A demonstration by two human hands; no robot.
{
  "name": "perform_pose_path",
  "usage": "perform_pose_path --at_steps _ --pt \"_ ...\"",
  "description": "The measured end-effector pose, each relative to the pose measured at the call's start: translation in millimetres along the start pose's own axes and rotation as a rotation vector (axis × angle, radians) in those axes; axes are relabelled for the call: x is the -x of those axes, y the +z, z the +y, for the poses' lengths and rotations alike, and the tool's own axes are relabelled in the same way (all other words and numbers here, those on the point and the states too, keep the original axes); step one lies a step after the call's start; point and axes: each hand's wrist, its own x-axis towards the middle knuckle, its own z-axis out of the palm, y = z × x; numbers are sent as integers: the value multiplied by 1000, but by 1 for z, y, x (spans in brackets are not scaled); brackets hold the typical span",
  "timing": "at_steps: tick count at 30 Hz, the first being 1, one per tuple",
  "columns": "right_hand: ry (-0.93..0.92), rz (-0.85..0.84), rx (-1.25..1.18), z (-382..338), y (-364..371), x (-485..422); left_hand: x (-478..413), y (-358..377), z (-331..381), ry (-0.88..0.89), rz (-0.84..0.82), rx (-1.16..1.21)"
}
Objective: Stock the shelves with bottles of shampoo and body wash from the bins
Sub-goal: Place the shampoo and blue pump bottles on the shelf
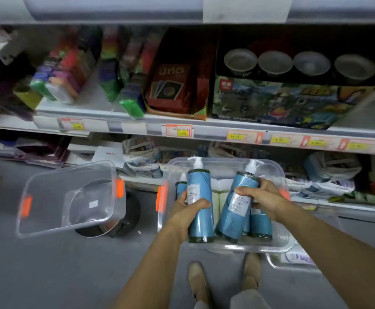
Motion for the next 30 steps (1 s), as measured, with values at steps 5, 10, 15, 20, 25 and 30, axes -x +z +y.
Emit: perform_pose_path --at_steps 5,10,15,20,25,30 --pt "-48 -104 -189 -46 -2 45 46 4 33 -82 -164 63" --pt "-153 -147 -327 -91 12 85 86 11 66 -46 -262 76" --pt "-269 -151 -409 -131 16 122 119 17 98 12 -332 98" --pt "-379 -105 -457 -158 13 147 139 24 117 89 -374 120" --pt "-420 -129 -443 -173 12 168 160 35 127 172 -416 160" --pt "-499 -162 -207 -179 6 185 172 44 146 334 -393 158"
